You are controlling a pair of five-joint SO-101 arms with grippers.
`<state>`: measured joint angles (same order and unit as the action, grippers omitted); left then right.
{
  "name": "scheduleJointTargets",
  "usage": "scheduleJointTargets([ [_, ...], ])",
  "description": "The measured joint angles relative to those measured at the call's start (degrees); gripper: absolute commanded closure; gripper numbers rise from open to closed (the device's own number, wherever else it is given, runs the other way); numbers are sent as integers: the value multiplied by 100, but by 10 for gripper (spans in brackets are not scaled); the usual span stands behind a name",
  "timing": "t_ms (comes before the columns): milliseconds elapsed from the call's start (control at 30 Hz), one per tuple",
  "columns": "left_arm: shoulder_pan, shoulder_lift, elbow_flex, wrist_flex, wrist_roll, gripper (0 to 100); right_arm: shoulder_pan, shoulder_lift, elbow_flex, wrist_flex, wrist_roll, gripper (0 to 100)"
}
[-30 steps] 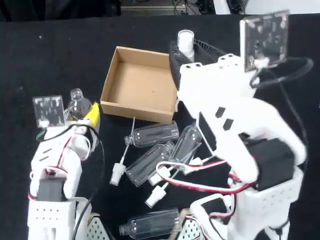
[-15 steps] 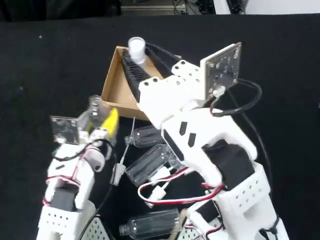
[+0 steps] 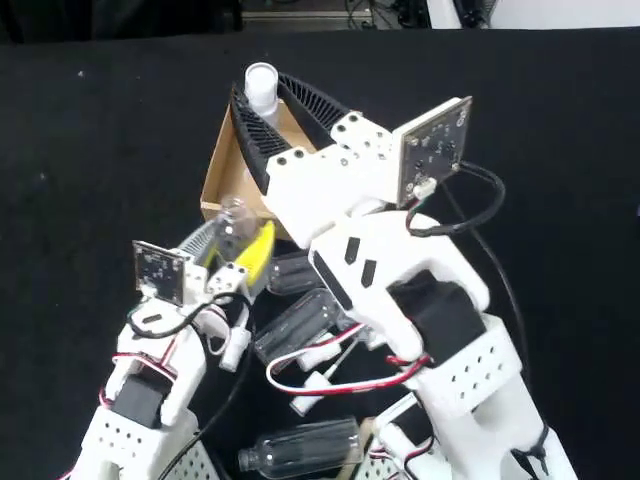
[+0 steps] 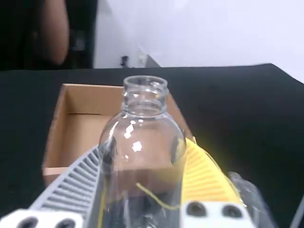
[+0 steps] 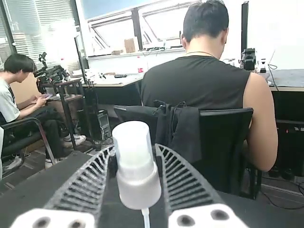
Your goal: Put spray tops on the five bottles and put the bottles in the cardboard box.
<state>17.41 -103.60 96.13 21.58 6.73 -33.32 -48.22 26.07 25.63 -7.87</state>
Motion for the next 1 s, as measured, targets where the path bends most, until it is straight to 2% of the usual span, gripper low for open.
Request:
scheduleJointTargets([
  [833, 185, 0, 0, 0, 0, 967, -9, -589, 123, 387, -9, 988],
  [1000, 185, 0, 0, 0, 0, 967, -536, -668, 211, 387, -9, 988],
])
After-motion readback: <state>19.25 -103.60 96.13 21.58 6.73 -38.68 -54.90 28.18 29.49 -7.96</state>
